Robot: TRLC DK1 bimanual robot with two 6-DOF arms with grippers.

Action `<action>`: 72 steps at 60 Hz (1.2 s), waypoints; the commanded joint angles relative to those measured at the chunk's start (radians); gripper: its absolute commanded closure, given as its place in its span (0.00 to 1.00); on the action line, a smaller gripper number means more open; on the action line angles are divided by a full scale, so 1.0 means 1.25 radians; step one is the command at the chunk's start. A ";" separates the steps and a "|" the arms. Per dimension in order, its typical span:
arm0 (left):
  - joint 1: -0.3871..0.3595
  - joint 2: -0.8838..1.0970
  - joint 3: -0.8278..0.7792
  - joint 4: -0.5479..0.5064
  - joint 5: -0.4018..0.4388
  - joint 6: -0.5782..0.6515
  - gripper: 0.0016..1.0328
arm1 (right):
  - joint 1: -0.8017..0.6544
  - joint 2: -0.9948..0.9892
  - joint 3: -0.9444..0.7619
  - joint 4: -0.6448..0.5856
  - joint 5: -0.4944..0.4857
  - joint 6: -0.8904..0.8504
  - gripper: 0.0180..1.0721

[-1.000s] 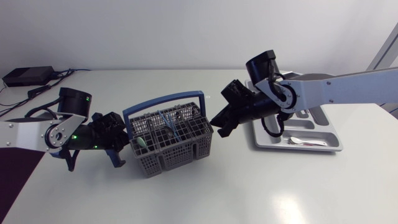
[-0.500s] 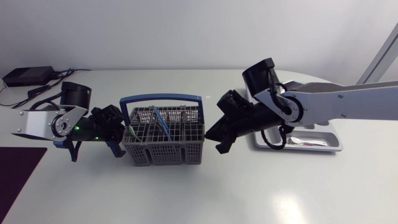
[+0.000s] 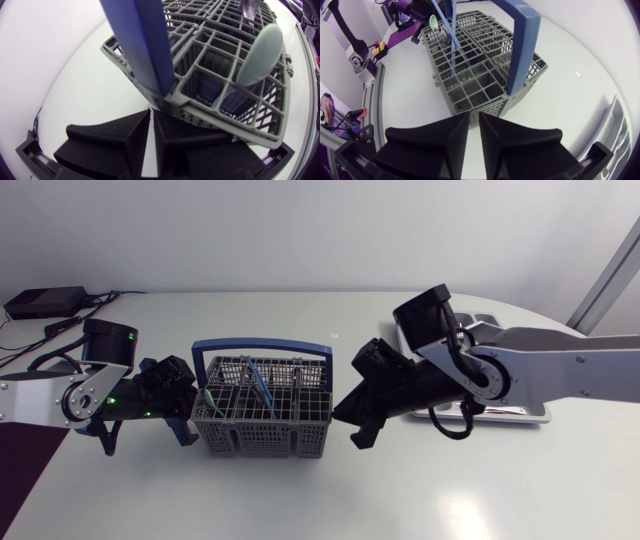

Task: Unload the cutlery basket into the drawer organizer.

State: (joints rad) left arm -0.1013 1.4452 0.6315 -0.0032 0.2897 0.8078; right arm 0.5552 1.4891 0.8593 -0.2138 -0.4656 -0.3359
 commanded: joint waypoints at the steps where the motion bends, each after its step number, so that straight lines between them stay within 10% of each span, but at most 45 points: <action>1: -0.054 -0.027 -0.029 -0.004 0.059 -0.014 0.81 | 0.037 -0.006 -0.042 -0.004 -0.021 0.027 0.79; 32: -0.140 -0.026 -0.066 0.000 0.059 -0.028 0.81 | -0.007 -0.068 -0.076 -0.011 0.017 0.020 0.79; 49: -0.031 -0.066 -0.059 -0.029 0.069 0.019 0.81 | -0.012 -0.129 -0.069 -0.024 0.040 0.023 0.71; 59: 0.021 -0.146 -0.056 -0.091 0.109 0.039 0.81 | -0.012 -0.237 -0.063 -0.074 0.068 0.026 0.47; 72: 0.018 -0.167 -0.040 -0.097 0.122 0.031 0.81 | -0.071 -0.302 -0.100 -0.095 0.074 0.017 0.48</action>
State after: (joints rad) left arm -0.0795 1.2423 0.5728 -0.1150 0.4252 0.8349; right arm 0.5022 1.1286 0.7834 -0.3141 -0.3798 -0.3286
